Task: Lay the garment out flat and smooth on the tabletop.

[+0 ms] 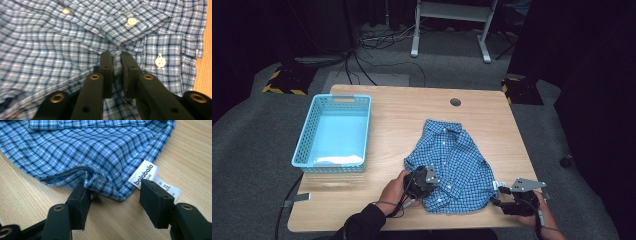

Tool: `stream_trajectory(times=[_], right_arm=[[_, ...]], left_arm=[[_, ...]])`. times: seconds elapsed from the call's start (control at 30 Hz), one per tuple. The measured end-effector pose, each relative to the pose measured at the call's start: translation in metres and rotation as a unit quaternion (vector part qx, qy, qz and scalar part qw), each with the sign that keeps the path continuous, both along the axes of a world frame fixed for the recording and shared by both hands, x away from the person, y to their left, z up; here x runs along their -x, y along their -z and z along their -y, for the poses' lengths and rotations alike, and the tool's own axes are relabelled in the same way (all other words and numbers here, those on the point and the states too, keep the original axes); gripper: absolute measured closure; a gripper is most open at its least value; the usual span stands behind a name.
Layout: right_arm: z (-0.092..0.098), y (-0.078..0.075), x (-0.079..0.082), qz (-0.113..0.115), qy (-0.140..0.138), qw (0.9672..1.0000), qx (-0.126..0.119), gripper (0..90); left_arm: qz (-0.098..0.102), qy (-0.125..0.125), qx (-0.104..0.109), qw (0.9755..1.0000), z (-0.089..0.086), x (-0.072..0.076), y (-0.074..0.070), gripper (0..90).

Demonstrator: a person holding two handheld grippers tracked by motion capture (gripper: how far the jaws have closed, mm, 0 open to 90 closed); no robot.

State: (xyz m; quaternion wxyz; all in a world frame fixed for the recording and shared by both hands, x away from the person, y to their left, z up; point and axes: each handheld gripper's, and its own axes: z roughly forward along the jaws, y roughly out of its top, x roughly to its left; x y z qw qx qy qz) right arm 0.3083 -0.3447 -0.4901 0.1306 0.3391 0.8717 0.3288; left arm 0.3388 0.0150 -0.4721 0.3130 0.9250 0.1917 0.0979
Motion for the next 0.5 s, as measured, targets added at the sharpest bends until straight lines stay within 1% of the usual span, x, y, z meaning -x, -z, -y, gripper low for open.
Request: stream_trajectory(times=[0.03,0.17,0.23,0.33,0.37,0.47,0.5], right_arm=[[0.0,0.0,0.0,0.0,0.0,1.0,0.0,41.9],[0.0,0.0,0.0,0.001,0.001,1.0,-0.001,41.6],[0.0,0.0,0.0,0.001,0.001,1.0,-0.001,41.6],[0.001,0.0,0.0,0.002,0.001,1.0,-0.001,41.6],[0.001,0.0,0.0,0.003,0.0,1.0,-0.002,41.6],[0.001,0.001,0.0,0.003,-0.001,1.0,-0.002,41.6],[0.001,0.0,0.0,0.002,-0.001,1.0,-0.002,41.6]], left_arm=[[-0.001,-0.002,0.003,1.0,-0.001,0.001,-0.001,82.4],[-0.002,-0.004,0.001,1.0,-0.008,0.003,-0.002,81.6],[-0.001,-0.01,0.003,0.9999,-0.014,0.007,-0.003,81.6],[-0.001,-0.012,0.003,0.9999,-0.019,0.01,-0.004,81.7],[-0.004,-0.011,0.004,0.9999,-0.021,0.011,-0.005,81.6],[-0.005,-0.007,-0.003,1.0,-0.025,0.014,-0.005,80.9],[-0.009,-0.007,-0.004,0.9999,-0.03,0.017,-0.005,81.0]])
